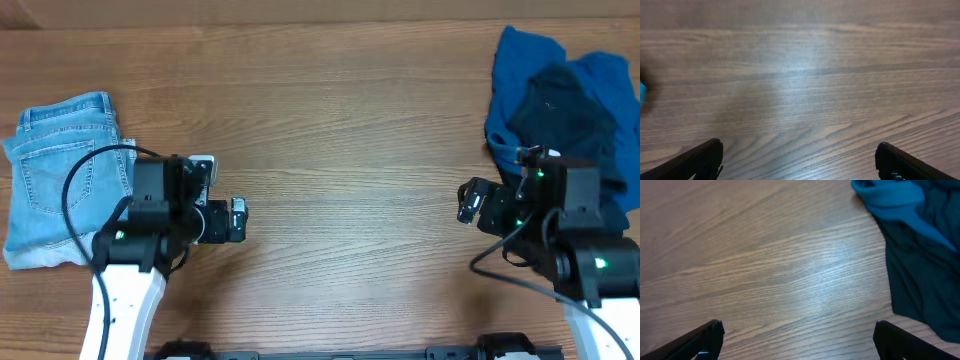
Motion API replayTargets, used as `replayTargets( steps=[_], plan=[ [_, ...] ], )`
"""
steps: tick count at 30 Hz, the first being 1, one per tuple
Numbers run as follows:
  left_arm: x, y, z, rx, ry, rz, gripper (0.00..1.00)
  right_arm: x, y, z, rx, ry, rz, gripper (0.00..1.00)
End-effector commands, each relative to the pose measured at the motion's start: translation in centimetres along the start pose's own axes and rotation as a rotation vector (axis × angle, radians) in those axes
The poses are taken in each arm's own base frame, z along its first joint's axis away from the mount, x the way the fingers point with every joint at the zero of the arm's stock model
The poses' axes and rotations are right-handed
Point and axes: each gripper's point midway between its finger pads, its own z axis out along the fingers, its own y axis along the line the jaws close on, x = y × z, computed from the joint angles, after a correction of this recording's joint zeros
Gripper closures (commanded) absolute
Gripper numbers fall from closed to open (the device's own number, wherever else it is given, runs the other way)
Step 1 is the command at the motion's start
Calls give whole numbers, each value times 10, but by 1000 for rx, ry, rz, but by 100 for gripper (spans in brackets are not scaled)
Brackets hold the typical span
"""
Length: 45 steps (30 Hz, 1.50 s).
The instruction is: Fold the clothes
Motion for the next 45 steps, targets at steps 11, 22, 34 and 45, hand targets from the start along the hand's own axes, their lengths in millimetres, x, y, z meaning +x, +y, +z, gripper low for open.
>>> replayTargets(
  steps=[11,22,34,45],
  plan=[
    [34,16,62,-29,288,-68,0,3,2,-36,-39,-131,-12,0],
    [40,18,70,-32,334,-76,0,6,1,-51,-172,-702,-176,0],
    [40,18,70,-32,334,-76,0,4,6,-13,-270,-991,-239,0],
    [40,18,70,-32,334,-76,0,20,-7,33,-215,-921,-252,0]
  ],
)
